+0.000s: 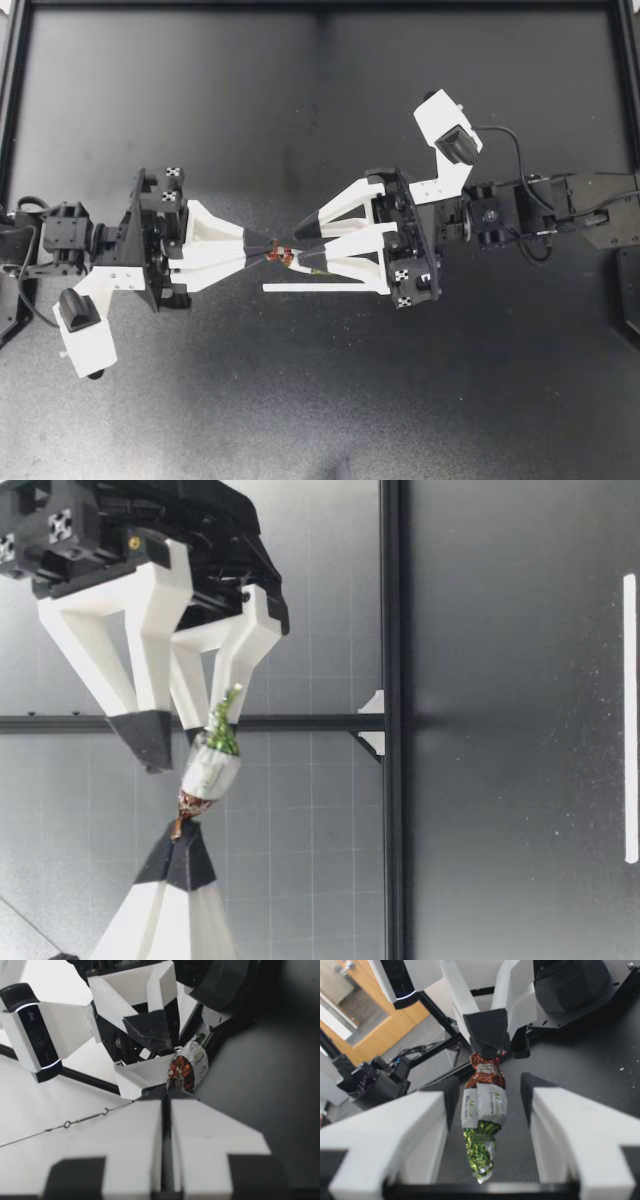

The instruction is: Pick up the candy and unwrap it.

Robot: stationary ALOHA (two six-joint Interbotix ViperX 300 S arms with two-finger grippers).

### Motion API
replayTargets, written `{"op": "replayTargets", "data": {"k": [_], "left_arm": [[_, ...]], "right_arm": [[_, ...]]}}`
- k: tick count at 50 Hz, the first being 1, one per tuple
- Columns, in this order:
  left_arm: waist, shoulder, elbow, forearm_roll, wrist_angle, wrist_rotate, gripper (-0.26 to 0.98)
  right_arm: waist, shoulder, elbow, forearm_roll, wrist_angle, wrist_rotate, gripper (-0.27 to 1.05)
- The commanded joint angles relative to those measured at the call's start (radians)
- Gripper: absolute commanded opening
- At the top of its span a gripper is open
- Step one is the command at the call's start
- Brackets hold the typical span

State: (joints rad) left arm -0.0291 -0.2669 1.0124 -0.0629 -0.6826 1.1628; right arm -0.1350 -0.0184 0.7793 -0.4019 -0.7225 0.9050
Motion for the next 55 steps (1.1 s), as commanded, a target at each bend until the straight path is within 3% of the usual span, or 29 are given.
{"op": "replayTargets", "data": {"k": [1, 17, 27, 31, 45, 55], "left_arm": [[-0.005, -0.018, -0.012, 0.003, -0.009, -0.003, -0.15], [-0.003, -0.018, -0.008, 0.003, -0.023, -0.002, -0.15], [-0.003, -0.018, 0.000, 0.003, -0.048, -0.003, -0.15], [-0.003, -0.018, 0.003, 0.003, -0.051, -0.006, -0.15], [-0.003, -0.017, 0.008, 0.002, -0.055, -0.077, -0.14], [-0.003, -0.017, 0.023, 0.008, -0.048, -0.124, -0.04]], "right_arm": [[-0.012, -0.008, -0.018, -0.003, -0.009, 0.006, 0.56], [-0.012, 0.012, -0.023, -0.035, -0.006, 0.034, 0.22], [-0.025, 0.009, -0.035, -0.055, 0.031, 0.026, -0.11], [-0.031, 0.003, -0.041, -0.055, 0.083, 0.011, -0.19], [-0.034, -0.038, -0.066, -0.055, 0.195, -0.081, -0.21], [-0.034, -0.046, -0.060, -0.055, 0.207, -0.092, -0.21]]}}
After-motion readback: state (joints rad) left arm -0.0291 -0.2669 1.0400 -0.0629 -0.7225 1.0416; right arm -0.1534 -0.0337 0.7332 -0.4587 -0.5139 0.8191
